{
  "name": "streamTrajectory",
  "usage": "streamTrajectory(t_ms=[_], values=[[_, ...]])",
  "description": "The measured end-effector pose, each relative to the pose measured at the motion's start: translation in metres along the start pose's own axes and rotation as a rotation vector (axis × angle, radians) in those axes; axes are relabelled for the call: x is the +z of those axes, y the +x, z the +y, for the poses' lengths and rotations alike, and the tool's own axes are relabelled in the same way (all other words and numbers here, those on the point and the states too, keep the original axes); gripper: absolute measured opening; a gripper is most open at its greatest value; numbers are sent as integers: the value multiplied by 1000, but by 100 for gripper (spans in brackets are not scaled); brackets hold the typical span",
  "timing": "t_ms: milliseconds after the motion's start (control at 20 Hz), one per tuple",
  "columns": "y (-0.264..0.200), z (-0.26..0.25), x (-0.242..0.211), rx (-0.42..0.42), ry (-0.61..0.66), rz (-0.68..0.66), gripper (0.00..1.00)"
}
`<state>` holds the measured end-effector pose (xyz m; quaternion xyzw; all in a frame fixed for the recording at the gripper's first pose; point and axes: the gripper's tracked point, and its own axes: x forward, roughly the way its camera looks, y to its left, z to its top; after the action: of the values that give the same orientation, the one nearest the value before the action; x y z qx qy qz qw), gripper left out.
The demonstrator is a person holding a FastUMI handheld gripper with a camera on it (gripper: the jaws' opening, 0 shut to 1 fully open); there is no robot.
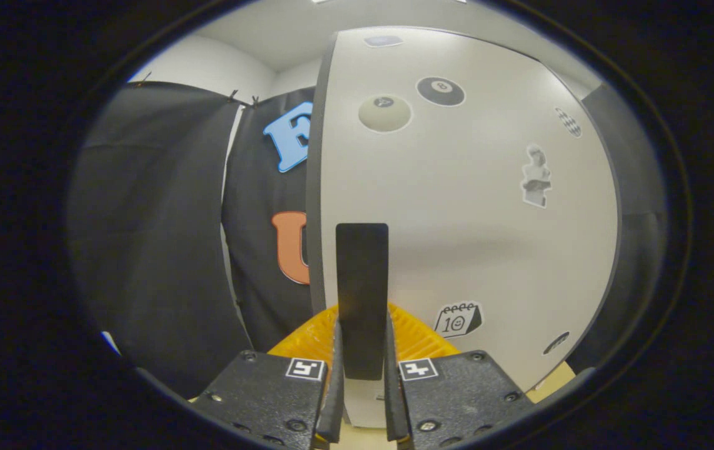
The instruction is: Open the shoe cabinet door, grab the shoes and put them into the shoe cabinet, then close the shoe cabinet door.
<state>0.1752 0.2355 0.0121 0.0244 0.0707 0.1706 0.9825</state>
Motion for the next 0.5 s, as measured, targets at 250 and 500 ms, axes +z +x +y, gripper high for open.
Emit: streamTrajectory(t_ms=[250,500], values=[[-53,-3,-2,47,-11,5,30],[-102,-13,-6,131,-9,28,29]])
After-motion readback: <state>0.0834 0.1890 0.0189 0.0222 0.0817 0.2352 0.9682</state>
